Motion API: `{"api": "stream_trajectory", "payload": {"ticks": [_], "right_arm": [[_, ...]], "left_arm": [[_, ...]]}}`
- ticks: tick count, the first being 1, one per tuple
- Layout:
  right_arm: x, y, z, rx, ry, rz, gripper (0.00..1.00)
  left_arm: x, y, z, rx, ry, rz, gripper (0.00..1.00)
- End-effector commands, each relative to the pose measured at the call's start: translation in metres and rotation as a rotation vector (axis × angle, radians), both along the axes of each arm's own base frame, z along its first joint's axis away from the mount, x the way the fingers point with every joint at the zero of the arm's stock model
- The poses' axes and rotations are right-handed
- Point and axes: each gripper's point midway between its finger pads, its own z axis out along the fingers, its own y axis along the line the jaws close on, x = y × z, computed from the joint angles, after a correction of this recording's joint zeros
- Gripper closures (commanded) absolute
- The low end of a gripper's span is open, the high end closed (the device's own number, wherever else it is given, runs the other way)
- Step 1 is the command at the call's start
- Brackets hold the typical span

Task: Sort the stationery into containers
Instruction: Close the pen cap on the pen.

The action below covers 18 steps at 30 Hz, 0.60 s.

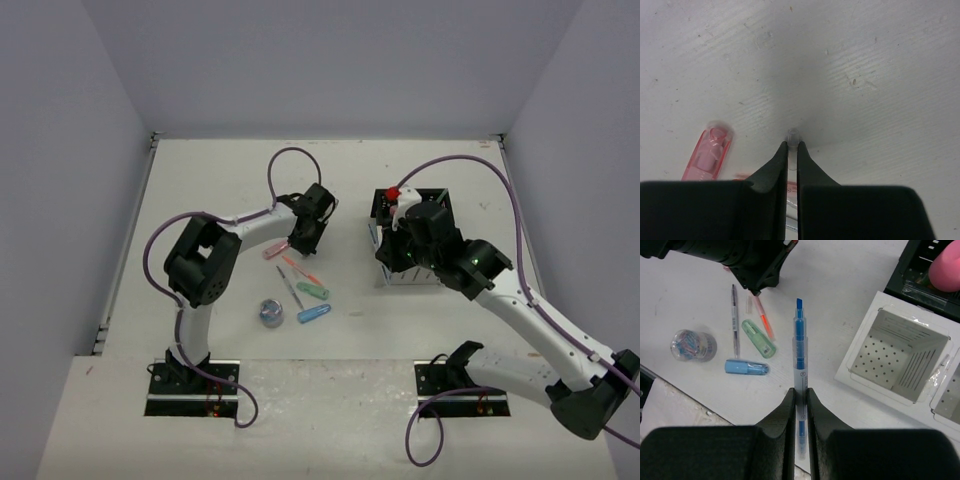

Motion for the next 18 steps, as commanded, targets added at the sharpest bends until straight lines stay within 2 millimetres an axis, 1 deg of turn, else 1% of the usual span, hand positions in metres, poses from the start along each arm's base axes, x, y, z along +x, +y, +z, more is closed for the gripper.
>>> {"api": "stream_trajectory", "payload": {"ticks": [1, 2, 4, 5, 6, 7, 8, 9, 10, 11, 12, 13, 15, 16, 17, 18], "right_arm": [[-0.016, 0.021, 0.027, 0.152, -0.055, 0.135, 1.00], [-0.019, 0.020, 0.029, 0.161, -0.062, 0.137, 1.00], [-0.033, 0.033, 0.044, 0.279, -0.084, 0.213, 1.00], [-0.040, 0.035, 0.044, 0.319, -0.086, 0.236, 1.00], [-0.045, 0.038, 0.040, 0.343, -0.075, 0.254, 1.00], [-0.054, 0.045, 0.040, 0.386, -0.064, 0.302, 1.00], [-0.067, 0.053, 0.042, 0.441, -0.056, 0.370, 1.00], [-0.074, 0.057, 0.044, 0.478, -0.049, 0.406, 1.00], [-0.080, 0.066, 0.055, 0.547, -0.075, 0.460, 1.00], [-0.090, 0.073, 0.061, 0.605, -0.077, 0.513, 1.00], [-0.102, 0.078, 0.060, 0.647, -0.044, 0.554, 1.00], [-0.101, 0.081, 0.071, 0.684, -0.070, 0.561, 1.00], [-0.109, 0.093, 0.077, 0.733, -0.076, 0.604, 1.00], [-0.113, 0.099, 0.081, 0.758, -0.082, 0.623, 1.00], [-0.112, 0.103, 0.087, 0.778, -0.096, 0.628, 1.00], [-0.109, 0.106, 0.089, 0.787, -0.093, 0.612, 1.00]], "left_arm": [[0.003, -0.012, 0.031, -0.094, -0.048, 0.006, 1.00], [0.004, -0.013, 0.033, -0.099, -0.053, 0.007, 1.00], [0.009, -0.019, 0.072, -0.184, -0.133, 0.041, 1.00], [0.013, -0.023, 0.091, -0.235, -0.180, 0.053, 1.00], [0.012, -0.025, 0.106, -0.275, -0.207, 0.060, 1.00], [0.010, -0.028, 0.129, -0.346, -0.249, 0.073, 1.00], [0.007, -0.032, 0.160, -0.445, -0.309, 0.087, 1.00], [0.004, -0.035, 0.180, -0.521, -0.350, 0.092, 1.00], [-0.002, -0.042, 0.199, -0.636, -0.391, 0.085, 1.00], [-0.012, -0.047, 0.226, -0.766, -0.430, 0.071, 1.00], [-0.028, -0.050, 0.263, -0.908, -0.464, 0.050, 1.00], [-0.034, -0.048, 0.280, -0.994, -0.502, 0.057, 1.00], [-0.060, -0.051, 0.320, -1.212, -0.537, 0.001, 1.00], [-0.075, -0.049, 0.338, -1.311, -0.551, -0.031, 1.00], [-0.084, -0.047, 0.351, -1.383, -0.562, -0.044, 1.00], [-0.093, -0.046, 0.358, -1.431, -0.563, -0.071, 1.00]]}}
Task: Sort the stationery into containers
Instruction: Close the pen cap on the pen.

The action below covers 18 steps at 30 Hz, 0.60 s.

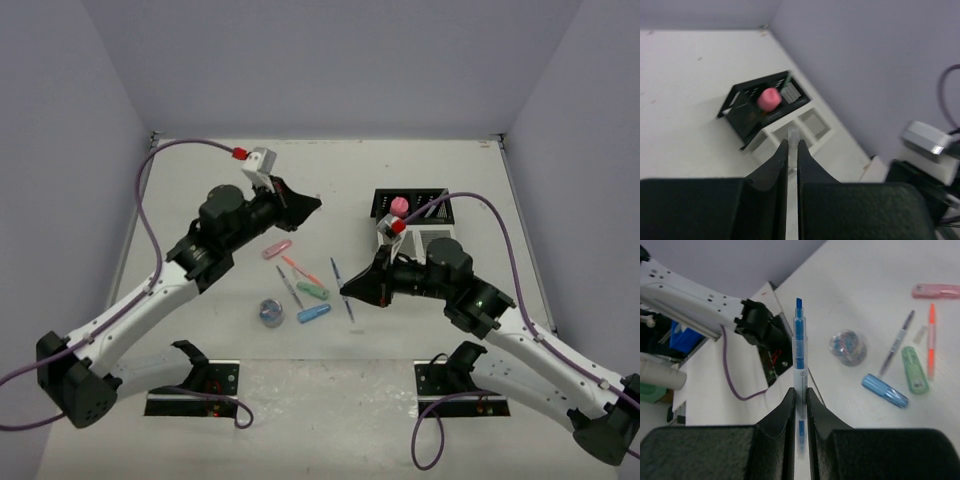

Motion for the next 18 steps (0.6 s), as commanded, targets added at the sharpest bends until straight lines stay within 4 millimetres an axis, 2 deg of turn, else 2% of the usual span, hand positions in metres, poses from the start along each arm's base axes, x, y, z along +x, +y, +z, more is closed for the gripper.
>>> {"api": "stream_trajectory", "payload": {"ticks": [1, 3, 8, 18], "right_arm": [[-0.009, 0.027, 0.057, 0.228, -0.045, 0.078, 1.00], [0.002, 0.030, 0.056, 0.224, -0.020, 0.024, 1.00], [0.012, 0.036, 0.067, 0.244, -0.016, -0.010, 1.00], [0.029, 0.030, 0.071, 0.213, -0.047, -0.113, 1.00]], "left_arm": [[-0.049, -0.013, 0.063, -0.382, -0.107, -0.209, 1.00], [-0.056, -0.011, 0.069, -0.413, -0.135, -0.229, 1.00], [-0.072, -0.007, 0.068, -0.453, -0.138, -0.274, 1.00], [-0.076, -0.002, 0.070, -0.471, -0.137, -0.266, 1.00]]}}
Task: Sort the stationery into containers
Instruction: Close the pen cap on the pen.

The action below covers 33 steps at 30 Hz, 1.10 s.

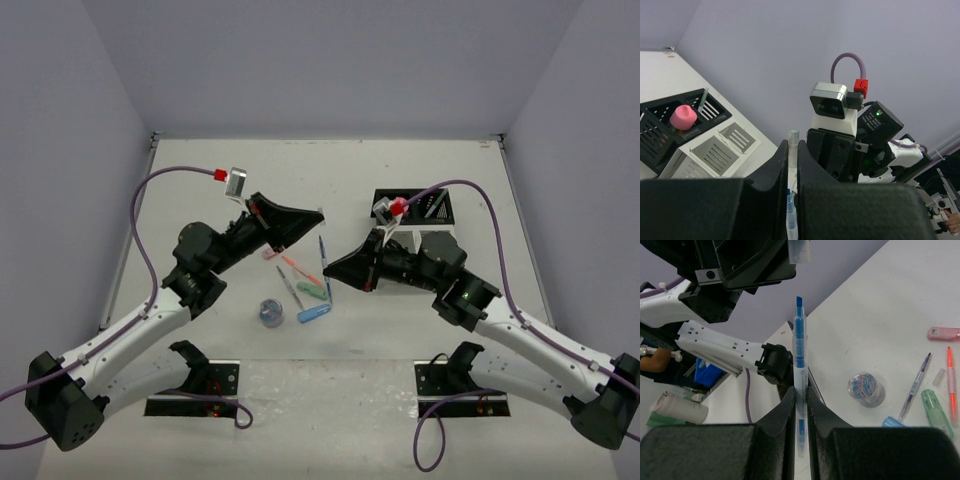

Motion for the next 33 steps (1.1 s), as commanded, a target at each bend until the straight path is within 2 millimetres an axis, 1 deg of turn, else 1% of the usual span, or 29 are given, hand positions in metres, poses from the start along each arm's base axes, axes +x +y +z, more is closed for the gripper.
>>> {"api": "stream_trajectory", "payload": {"ticks": [1, 11, 22, 25, 27, 33], "right_arm": [[0.012, -0.004, 0.029, 0.050, -0.054, -0.078, 1.00], [0.011, -0.006, 0.038, 0.063, -0.059, -0.085, 1.00], [0.014, -0.008, 0.044, 0.061, -0.073, -0.103, 1.00], [0.016, -0.008, 0.043, 0.059, -0.070, -0.112, 1.00], [0.016, -0.008, 0.046, 0.066, -0.073, -0.115, 1.00], [0.019, -0.012, 0.059, 0.077, -0.091, -0.145, 1.00]], "left_arm": [[-0.010, 0.003, 0.017, -0.058, -0.050, -0.027, 1.00], [-0.011, 0.001, 0.011, -0.051, -0.044, -0.036, 1.00], [-0.010, -0.005, 0.003, -0.035, -0.032, -0.064, 1.00], [-0.010, -0.005, 0.003, -0.032, -0.037, -0.065, 1.00], [-0.010, -0.006, 0.003, -0.031, -0.041, -0.071, 1.00], [-0.011, -0.008, -0.004, -0.016, -0.033, -0.081, 1.00]]}}
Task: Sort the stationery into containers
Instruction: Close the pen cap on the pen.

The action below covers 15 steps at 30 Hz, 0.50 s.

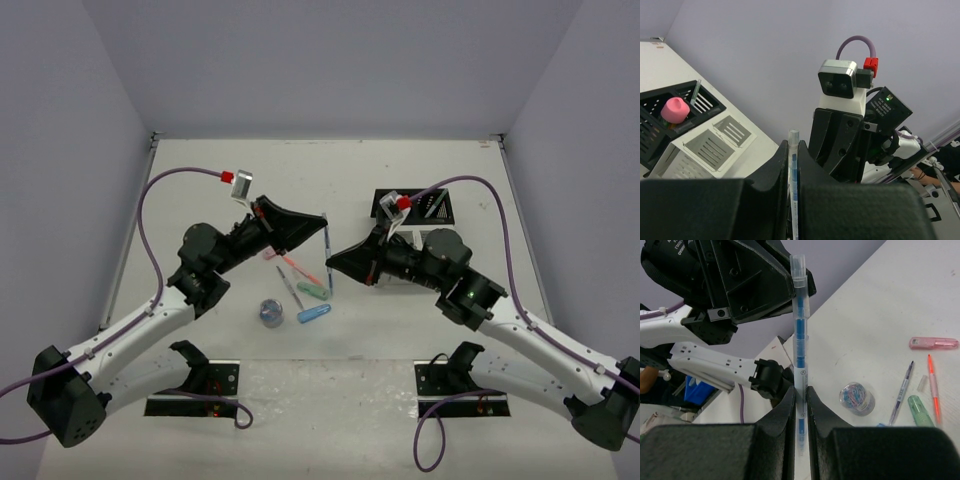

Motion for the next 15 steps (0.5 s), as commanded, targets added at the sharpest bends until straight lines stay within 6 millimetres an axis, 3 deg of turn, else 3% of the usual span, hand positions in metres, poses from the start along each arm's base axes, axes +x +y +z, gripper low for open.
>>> {"api": "stream_trajectory", "payload": {"ticks": [1, 9, 15], "right_arm": [[0.007, -0.007, 0.045, 0.069, -0.084, -0.064, 1.00], [0.032, -0.011, 0.076, 0.029, -0.157, -0.169, 1.00], [0.033, -0.002, 0.093, 0.021, -0.213, -0.129, 1.00]], "left_arm": [[-0.007, -0.002, 0.003, -0.011, -0.033, -0.036, 1.00], [-0.008, -0.010, -0.013, 0.036, -0.009, -0.079, 1.00], [-0.004, -0.010, -0.018, 0.072, 0.000, -0.056, 0.99]]}}
